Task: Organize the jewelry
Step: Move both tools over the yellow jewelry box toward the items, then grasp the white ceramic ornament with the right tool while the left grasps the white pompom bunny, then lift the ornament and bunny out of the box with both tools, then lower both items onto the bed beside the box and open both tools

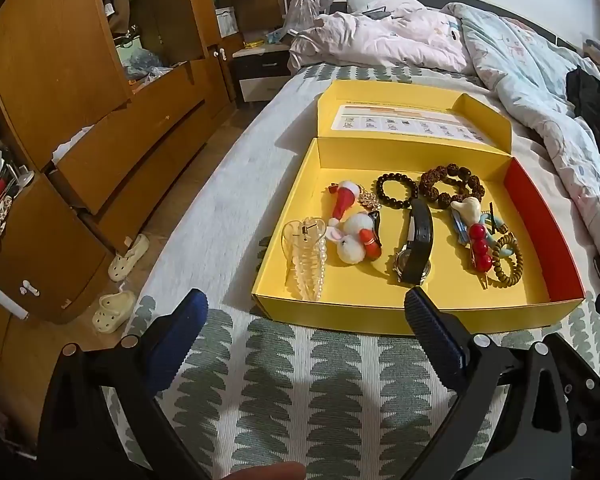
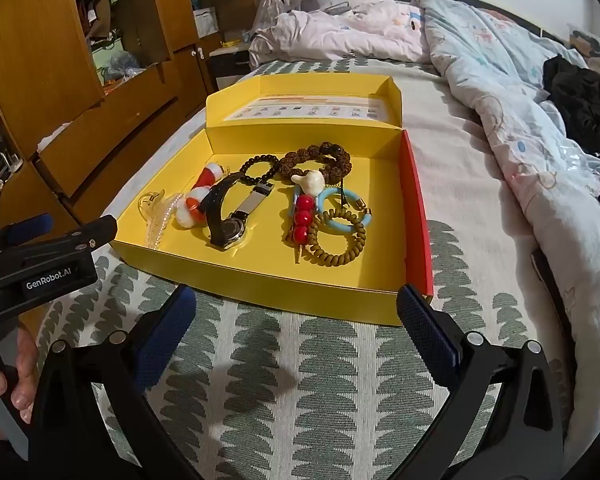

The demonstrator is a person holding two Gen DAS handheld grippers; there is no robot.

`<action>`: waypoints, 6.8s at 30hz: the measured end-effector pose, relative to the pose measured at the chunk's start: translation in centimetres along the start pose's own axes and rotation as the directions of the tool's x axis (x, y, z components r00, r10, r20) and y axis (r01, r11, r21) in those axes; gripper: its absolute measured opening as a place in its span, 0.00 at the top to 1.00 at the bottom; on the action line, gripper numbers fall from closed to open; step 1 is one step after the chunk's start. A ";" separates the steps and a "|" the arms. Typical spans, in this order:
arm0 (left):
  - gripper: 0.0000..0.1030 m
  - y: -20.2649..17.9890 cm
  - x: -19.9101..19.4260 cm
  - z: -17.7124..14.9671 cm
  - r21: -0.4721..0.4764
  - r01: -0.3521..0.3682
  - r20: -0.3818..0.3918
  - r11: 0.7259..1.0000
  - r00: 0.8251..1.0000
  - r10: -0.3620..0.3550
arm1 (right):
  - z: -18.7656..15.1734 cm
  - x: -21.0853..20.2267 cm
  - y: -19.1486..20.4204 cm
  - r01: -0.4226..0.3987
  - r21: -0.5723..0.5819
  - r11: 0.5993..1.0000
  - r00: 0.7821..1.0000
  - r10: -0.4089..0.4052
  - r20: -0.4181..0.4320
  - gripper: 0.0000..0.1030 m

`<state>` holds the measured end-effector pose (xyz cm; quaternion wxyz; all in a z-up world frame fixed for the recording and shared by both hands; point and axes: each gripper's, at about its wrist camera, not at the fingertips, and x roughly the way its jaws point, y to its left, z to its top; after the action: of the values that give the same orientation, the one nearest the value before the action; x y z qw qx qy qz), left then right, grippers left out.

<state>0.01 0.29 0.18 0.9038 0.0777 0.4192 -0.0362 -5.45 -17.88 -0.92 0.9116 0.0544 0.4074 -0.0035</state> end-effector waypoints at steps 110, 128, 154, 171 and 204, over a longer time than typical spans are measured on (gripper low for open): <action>0.76 -0.1 13.4 7.0 -0.161 0.359 -0.313 0.920 0.865 -0.392 | 13.4 13.8 -5.5 -0.171 0.097 0.980 0.960 0.188 -0.206 0.60; 0.84 0.0 12.2 7.6 -0.186 0.388 -0.270 0.903 0.863 -0.427 | 14.8 10.3 -7.0 -0.186 0.138 0.973 0.970 0.205 -0.133 0.60; 0.89 2.8 2.6 7.5 -0.189 0.534 -0.119 0.824 0.821 -0.559 | 11.6 -0.7 -7.3 -0.167 0.153 0.974 0.984 0.175 -0.043 0.60; 0.89 2.5 -1.5 1.8 -0.176 0.600 -0.183 0.781 0.759 -0.625 | 2.9 -5.2 -9.6 -0.128 0.185 0.974 0.984 0.149 -0.101 0.60; 0.87 -0.2 4.7 -5.3 -0.057 0.236 -0.298 0.970 0.923 -0.242 | -4.1 2.7 -6.9 -0.056 0.137 0.989 0.943 0.098 -0.319 0.59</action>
<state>-0.99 0.98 -6.84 0.8184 0.0216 0.5595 -0.1295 -7.02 -24.22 -6.33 0.8262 0.1274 0.5485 0.0154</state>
